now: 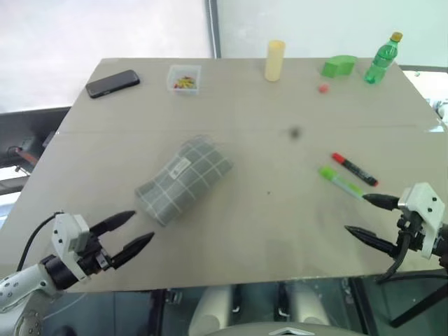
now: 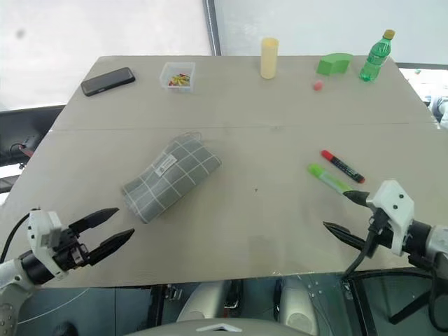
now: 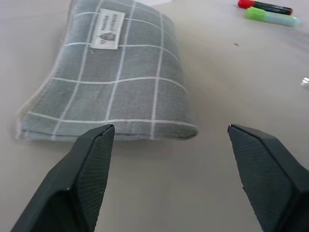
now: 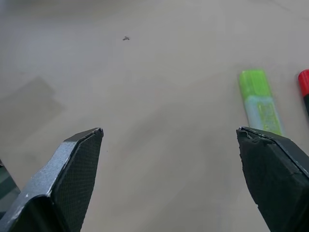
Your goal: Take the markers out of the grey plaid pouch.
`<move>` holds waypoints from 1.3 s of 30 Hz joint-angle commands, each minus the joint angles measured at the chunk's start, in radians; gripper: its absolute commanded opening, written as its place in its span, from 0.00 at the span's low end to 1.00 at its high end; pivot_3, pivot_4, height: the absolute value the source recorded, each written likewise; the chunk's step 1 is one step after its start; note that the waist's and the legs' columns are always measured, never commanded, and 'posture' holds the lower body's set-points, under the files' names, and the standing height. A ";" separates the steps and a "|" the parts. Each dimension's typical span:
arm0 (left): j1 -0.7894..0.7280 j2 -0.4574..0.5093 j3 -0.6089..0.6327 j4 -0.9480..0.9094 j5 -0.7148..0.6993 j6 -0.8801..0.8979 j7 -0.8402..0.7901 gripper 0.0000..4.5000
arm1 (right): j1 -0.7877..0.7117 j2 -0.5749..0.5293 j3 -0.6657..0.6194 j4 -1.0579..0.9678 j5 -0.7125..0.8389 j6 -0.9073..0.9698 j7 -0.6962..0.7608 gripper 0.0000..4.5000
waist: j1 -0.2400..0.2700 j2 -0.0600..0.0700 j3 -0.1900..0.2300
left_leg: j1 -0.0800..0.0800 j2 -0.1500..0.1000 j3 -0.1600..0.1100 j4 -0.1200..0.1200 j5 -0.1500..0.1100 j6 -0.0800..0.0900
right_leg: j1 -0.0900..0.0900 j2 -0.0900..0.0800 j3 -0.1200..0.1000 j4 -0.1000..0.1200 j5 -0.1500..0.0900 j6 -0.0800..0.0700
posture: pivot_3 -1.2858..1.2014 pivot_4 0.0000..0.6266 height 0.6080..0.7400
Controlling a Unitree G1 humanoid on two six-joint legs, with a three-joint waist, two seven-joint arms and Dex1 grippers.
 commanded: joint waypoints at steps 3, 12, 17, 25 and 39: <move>-0.002 -0.003 0.023 0.006 0.010 0.020 -0.020 0.89 | 0.005 -0.012 -0.048 -0.046 0.001 -0.032 -0.002 1.00 | 0.000 0.000 0.000 | 0.000 0.000 0.000 0.000 0.000 0.000 | 0.000 0.000 0.000 0.000 0.000 0.000 | 0.52 0.24 1.00; 0.009 -0.008 0.069 -0.054 -0.426 0.564 0.132 0.89 | -0.014 -0.008 -0.012 -0.079 0.005 -0.007 -0.049 1.00 | 0.000 0.000 0.000 | 0.000 0.000 0.000 0.000 0.000 0.000 | 0.000 0.000 0.000 0.000 0.000 0.000 | 0.52 0.24 1.00; -0.119 -0.059 0.055 0.003 -0.572 0.734 0.337 0.89 | -0.032 -0.015 0.007 -0.078 -0.007 -0.012 -0.059 1.00 | 0.006 0.000 0.000 | 0.000 0.000 0.000 0.002 0.000 0.000 | 0.000 0.000 0.000 0.002 0.000 0.000 | 0.52 0.24 1.00; -0.356 -0.179 0.025 0.184 -0.609 0.846 0.598 0.84 | -0.027 -0.016 0.025 -0.094 -0.032 -0.018 -0.074 1.00 | 0.022 0.001 -0.003 | 0.004 0.000 0.000 0.003 0.001 -0.001 | 0.003 0.001 0.000 0.003 0.001 0.001 | 0.52 0.24 1.00; -0.536 -0.177 0.055 0.102 -0.145 0.288 0.550 0.00 | 0.000 -0.004 0.069 -0.106 -0.075 -0.021 -0.094 1.00 | 0.023 0.002 -0.003 | 0.014 0.001 0.001 -0.002 0.001 -0.003 | 0.009 0.000 0.002 0.003 0.000 -0.001 | 0.52 0.24 1.00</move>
